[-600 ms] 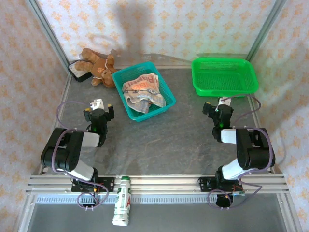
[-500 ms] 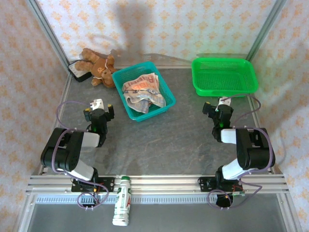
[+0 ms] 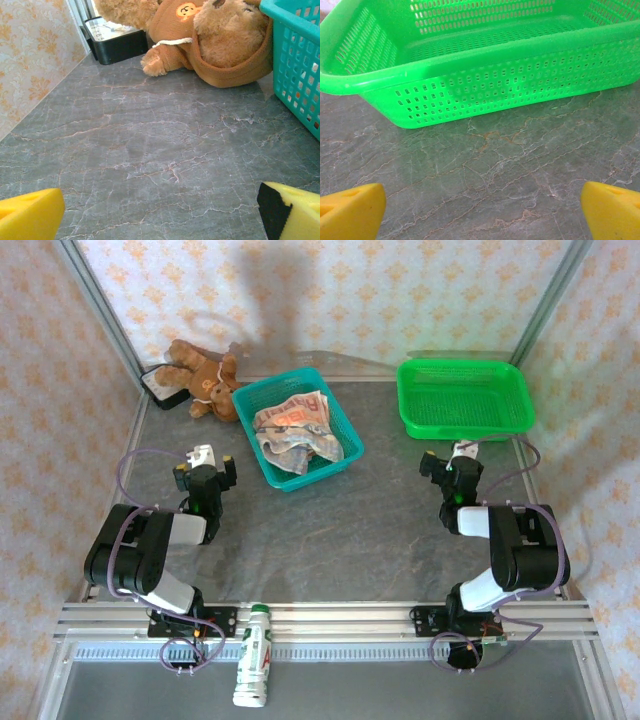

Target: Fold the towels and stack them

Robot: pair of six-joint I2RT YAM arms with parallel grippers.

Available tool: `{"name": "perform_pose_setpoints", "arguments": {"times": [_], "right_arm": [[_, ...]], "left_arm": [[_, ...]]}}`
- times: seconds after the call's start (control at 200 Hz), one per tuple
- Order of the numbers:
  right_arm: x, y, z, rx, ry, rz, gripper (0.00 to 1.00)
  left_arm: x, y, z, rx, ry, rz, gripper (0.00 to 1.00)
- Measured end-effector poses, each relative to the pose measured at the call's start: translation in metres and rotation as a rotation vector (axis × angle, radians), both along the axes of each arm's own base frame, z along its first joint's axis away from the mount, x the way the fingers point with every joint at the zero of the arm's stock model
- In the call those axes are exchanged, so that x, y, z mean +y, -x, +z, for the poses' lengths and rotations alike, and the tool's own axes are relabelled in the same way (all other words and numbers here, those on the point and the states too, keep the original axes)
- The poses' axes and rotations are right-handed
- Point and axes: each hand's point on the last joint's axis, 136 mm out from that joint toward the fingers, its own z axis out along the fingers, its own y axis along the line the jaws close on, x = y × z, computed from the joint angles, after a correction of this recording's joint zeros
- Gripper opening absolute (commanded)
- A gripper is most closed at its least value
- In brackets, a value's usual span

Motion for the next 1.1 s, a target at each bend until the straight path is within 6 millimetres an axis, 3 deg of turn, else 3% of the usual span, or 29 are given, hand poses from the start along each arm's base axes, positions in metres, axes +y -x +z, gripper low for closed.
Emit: {"name": "perform_pose_setpoints", "arguments": {"times": [1.096], "right_arm": [[0.0062,0.0036,-0.0044,0.031,-0.016,0.035,0.99]], "left_arm": [[0.005,0.0017,-0.0004,0.039,0.006,0.004,1.0]]}}
